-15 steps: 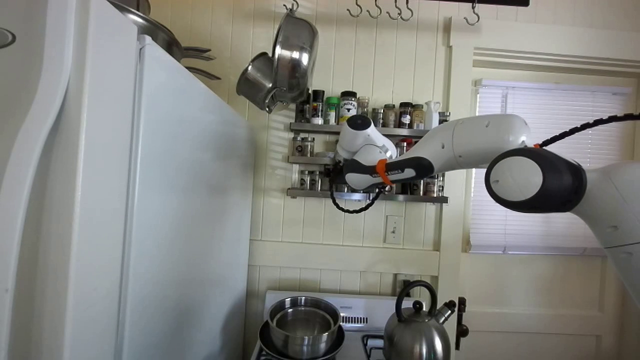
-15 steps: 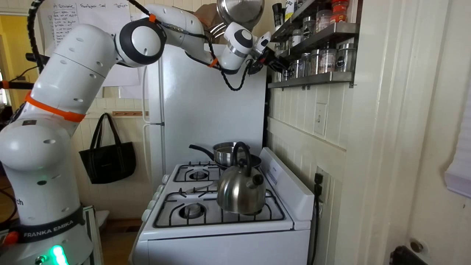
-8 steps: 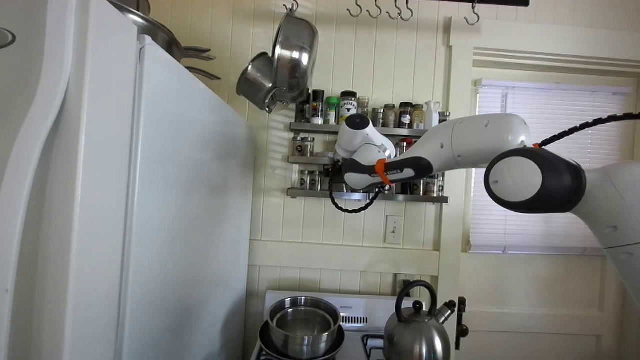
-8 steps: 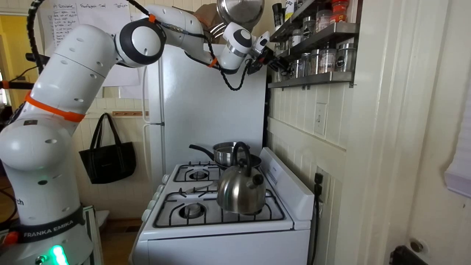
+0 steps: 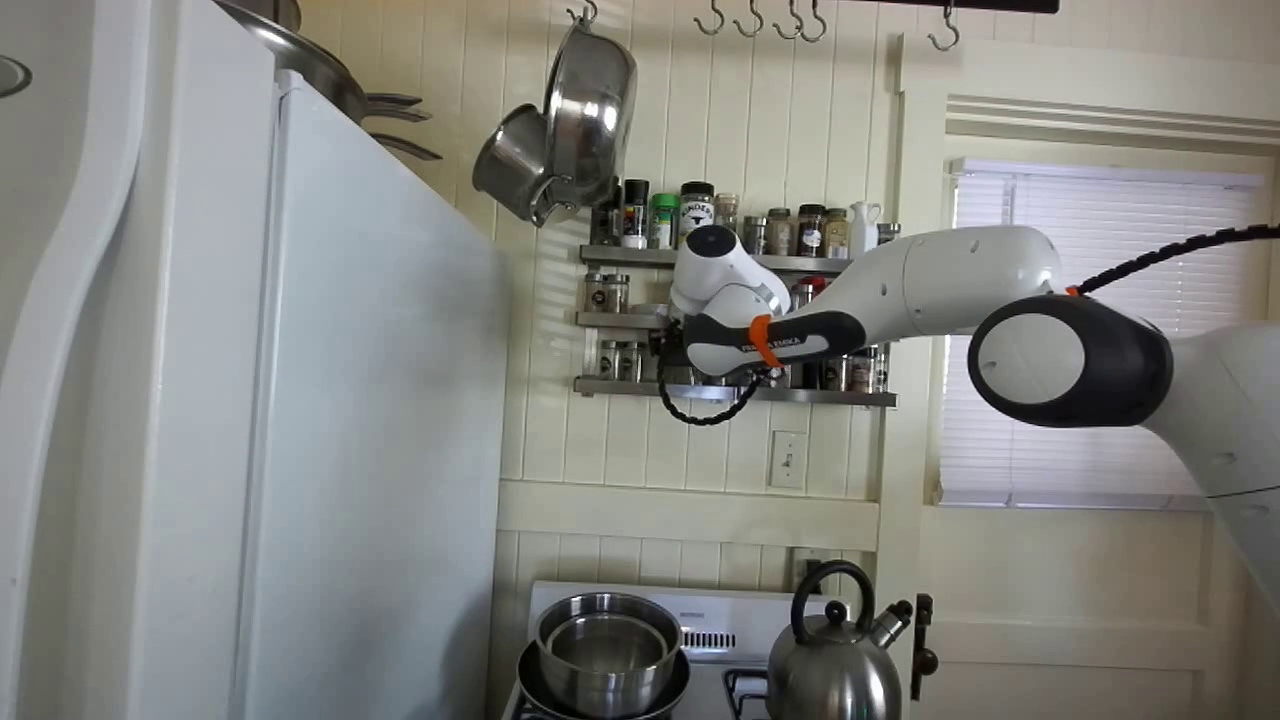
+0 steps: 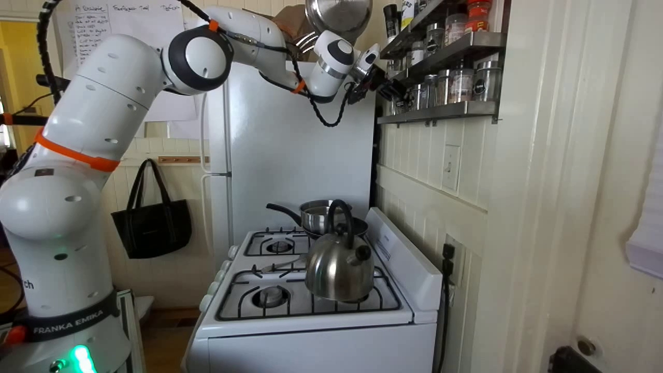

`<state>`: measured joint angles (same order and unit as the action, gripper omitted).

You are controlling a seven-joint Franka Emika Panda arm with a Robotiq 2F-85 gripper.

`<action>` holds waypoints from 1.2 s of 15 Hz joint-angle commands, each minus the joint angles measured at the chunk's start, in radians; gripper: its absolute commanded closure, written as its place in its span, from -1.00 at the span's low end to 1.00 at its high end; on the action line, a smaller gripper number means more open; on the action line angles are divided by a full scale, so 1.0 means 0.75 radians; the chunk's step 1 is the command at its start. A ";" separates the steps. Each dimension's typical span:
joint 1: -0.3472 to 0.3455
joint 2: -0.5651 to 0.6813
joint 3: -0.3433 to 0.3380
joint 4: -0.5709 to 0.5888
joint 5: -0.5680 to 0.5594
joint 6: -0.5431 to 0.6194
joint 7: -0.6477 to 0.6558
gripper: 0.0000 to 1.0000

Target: Remove one glass jar from the bottom shelf and put it on the stovetop.

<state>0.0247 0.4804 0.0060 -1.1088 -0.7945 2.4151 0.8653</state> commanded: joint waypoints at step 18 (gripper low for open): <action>0.018 -0.038 0.061 0.024 0.091 -0.417 -0.027 -0.84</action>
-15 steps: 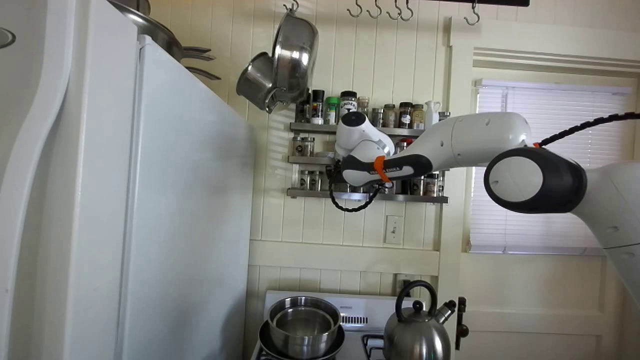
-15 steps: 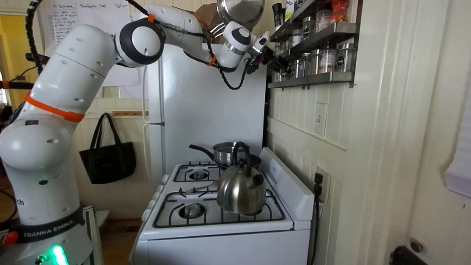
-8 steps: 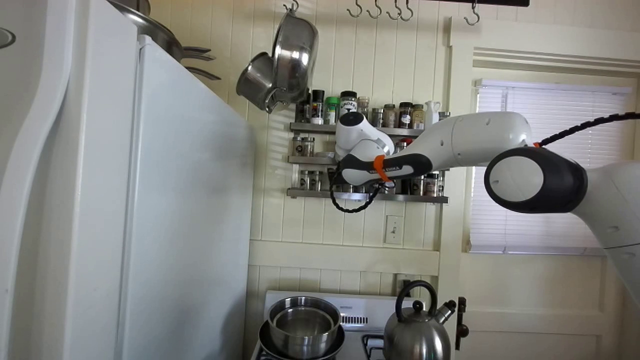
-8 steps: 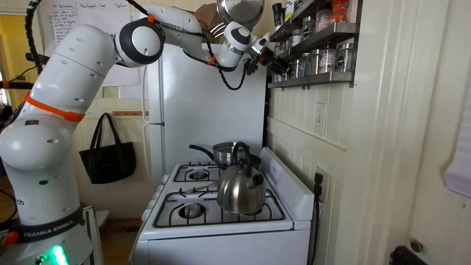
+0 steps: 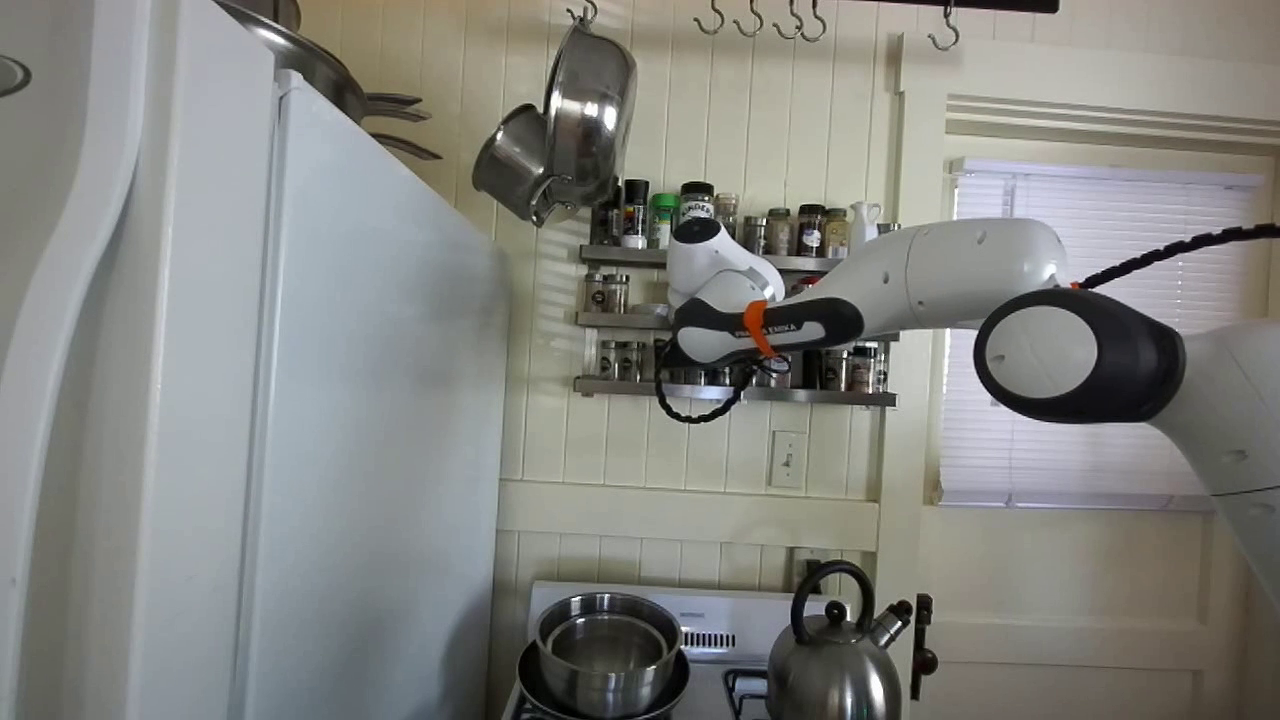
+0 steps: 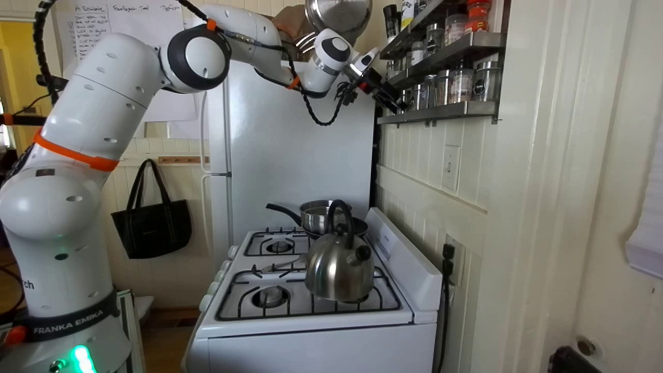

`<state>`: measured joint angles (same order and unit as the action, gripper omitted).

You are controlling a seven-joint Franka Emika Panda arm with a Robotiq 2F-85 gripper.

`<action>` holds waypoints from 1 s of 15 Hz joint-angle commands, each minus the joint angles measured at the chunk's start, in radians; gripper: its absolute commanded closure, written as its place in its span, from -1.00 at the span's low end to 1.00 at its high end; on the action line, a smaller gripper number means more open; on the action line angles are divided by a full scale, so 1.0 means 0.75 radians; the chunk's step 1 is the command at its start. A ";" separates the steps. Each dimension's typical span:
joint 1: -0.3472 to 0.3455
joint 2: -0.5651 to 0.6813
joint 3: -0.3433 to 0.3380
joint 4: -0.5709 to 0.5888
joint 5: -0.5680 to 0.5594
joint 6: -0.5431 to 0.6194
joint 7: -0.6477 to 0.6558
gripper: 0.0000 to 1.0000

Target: Remove one glass jar from the bottom shelf and put it on the stovetop.

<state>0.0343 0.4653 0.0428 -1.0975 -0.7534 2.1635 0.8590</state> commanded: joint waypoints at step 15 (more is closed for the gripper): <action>-0.008 -0.034 -0.004 -0.008 -0.040 0.123 0.012 -1.00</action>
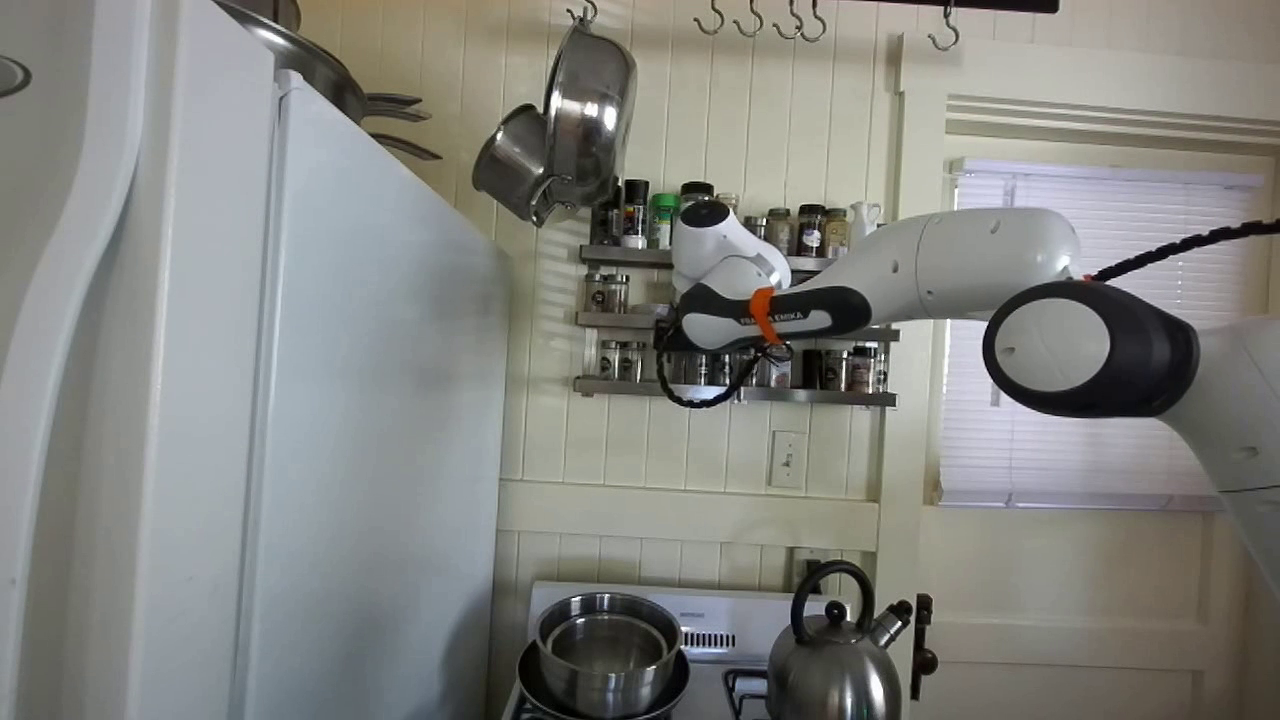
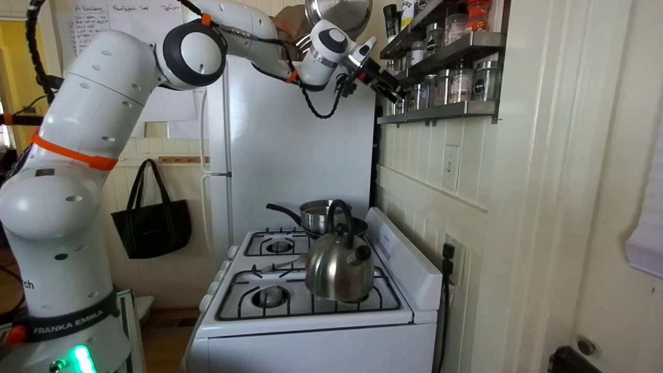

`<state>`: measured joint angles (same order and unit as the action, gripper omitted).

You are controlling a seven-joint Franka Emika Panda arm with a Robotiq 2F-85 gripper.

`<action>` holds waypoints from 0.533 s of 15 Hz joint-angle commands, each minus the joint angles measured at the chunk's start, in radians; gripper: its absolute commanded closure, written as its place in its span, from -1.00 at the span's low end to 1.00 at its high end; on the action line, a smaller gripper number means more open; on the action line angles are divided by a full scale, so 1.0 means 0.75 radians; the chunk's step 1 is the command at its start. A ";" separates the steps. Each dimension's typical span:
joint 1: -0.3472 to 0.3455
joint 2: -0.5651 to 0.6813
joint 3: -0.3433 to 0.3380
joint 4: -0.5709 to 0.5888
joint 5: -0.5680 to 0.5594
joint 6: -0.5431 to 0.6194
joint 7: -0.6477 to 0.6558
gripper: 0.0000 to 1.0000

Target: Remove one glass jar from the bottom shelf and put it on the stovetop.

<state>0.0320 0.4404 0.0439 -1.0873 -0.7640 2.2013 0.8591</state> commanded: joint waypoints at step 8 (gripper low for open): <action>-0.002 0.004 -0.020 -0.022 -0.019 0.048 0.009 -0.54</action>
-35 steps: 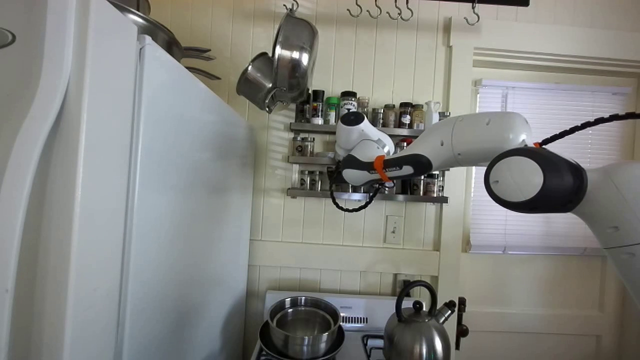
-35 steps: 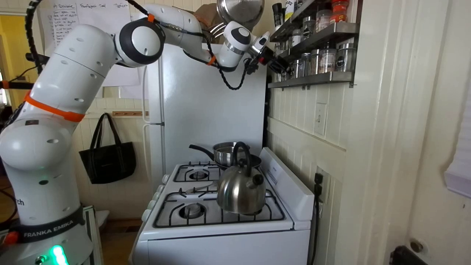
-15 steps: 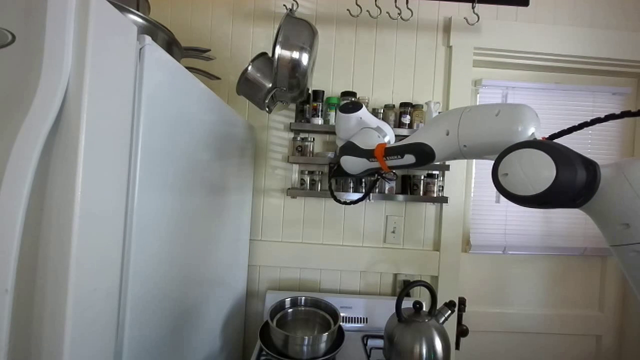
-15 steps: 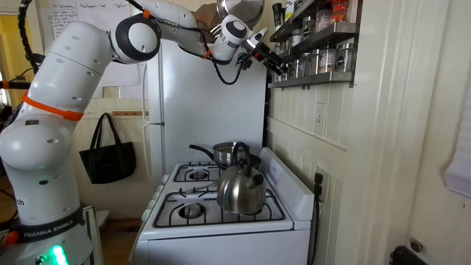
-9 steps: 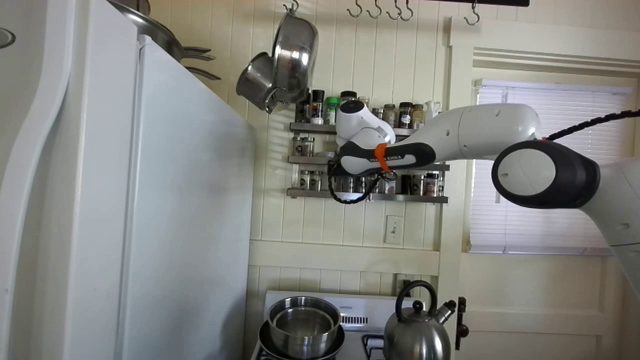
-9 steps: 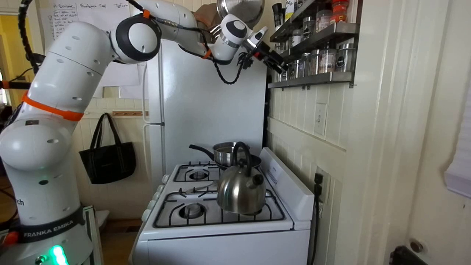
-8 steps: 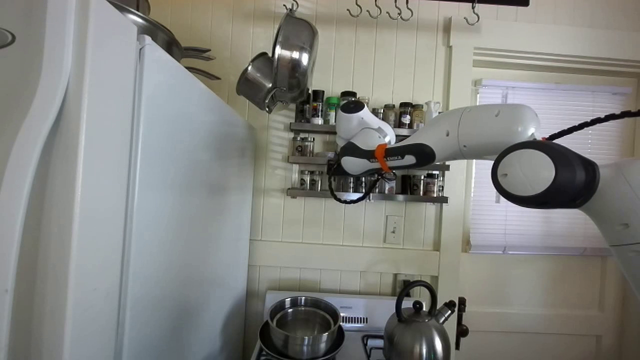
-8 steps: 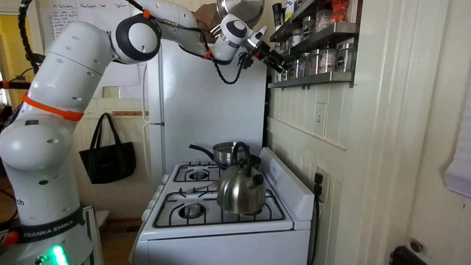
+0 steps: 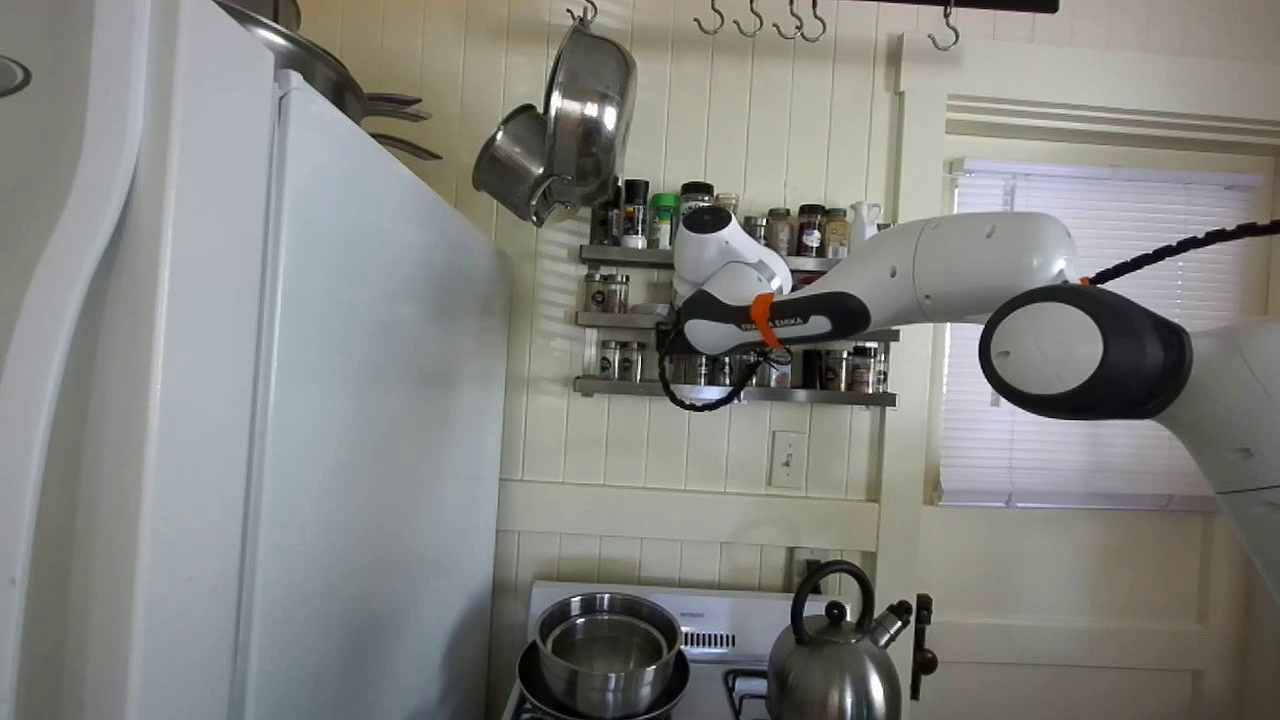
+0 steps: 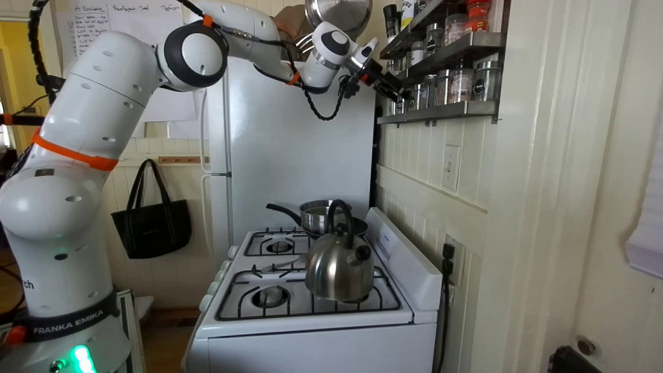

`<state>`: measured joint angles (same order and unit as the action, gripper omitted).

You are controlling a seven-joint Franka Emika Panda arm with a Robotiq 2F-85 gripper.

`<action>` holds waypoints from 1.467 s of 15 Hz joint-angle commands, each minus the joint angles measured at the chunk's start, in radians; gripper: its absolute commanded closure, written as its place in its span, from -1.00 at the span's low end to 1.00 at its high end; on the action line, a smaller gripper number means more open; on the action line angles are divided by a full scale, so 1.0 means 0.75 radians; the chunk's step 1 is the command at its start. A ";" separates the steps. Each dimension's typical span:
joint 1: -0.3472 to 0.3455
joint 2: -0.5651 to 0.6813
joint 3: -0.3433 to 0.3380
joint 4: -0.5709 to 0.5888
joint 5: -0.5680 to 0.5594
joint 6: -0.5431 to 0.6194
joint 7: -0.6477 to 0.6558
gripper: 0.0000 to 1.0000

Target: Remove one glass jar from the bottom shelf and put it on the stovetop.

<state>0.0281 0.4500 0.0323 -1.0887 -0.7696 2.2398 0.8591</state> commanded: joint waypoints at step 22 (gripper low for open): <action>0.091 -0.095 -0.020 -0.151 -0.314 0.002 -0.010 0.53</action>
<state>0.0646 0.4408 0.0278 -1.1186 -0.9346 2.2394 0.8472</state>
